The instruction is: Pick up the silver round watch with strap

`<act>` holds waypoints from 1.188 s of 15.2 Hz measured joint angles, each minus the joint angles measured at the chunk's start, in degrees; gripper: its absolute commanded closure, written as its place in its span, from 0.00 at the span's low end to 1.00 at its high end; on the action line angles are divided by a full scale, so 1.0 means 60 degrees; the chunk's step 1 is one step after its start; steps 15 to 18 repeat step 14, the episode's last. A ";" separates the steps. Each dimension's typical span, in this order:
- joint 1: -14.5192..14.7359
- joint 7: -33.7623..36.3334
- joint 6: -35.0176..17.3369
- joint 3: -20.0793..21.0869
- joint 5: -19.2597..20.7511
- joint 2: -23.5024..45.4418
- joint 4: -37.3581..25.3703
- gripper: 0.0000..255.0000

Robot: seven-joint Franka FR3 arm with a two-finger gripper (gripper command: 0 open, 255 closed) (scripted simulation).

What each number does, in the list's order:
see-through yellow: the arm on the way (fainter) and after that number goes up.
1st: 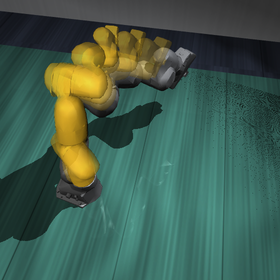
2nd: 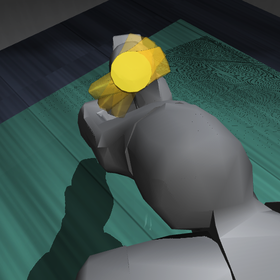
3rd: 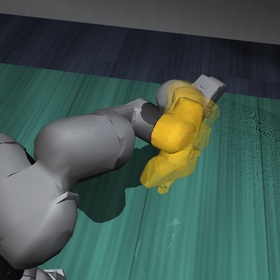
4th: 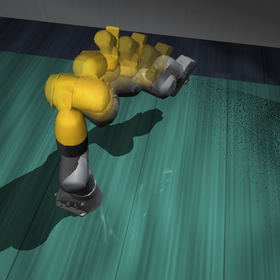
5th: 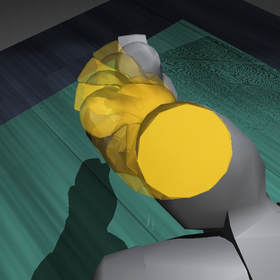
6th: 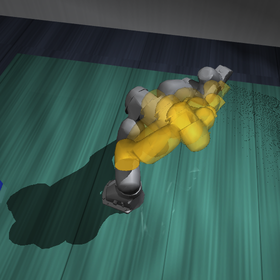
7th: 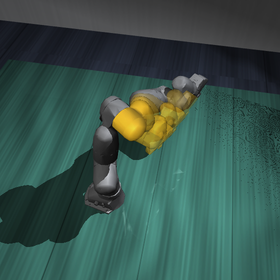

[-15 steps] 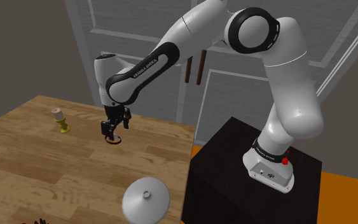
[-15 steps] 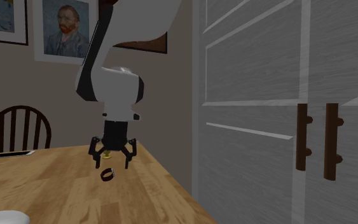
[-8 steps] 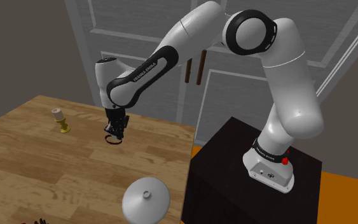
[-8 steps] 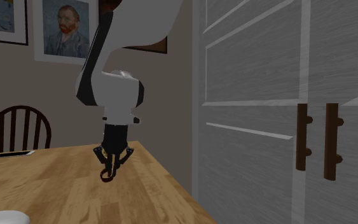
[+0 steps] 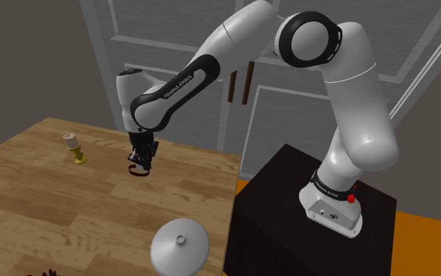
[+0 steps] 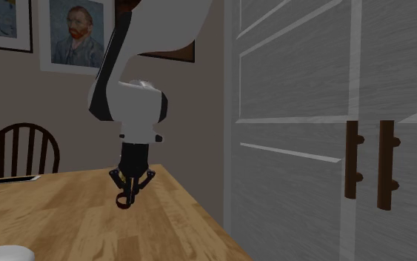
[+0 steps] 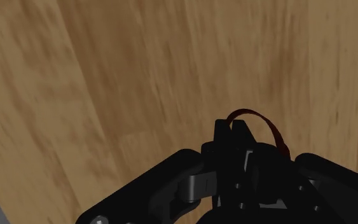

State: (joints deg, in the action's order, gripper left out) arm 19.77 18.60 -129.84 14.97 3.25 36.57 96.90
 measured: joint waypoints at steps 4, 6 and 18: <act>-0.0027 0.0007 0.0333 0.0052 -0.0061 -0.0293 -0.0050 1.00; -0.0051 0.0002 0.0505 0.0078 -0.0095 -0.0459 -0.0058 1.00; -0.0133 -0.0028 0.1219 0.0165 -0.0222 -0.1020 -0.0221 1.00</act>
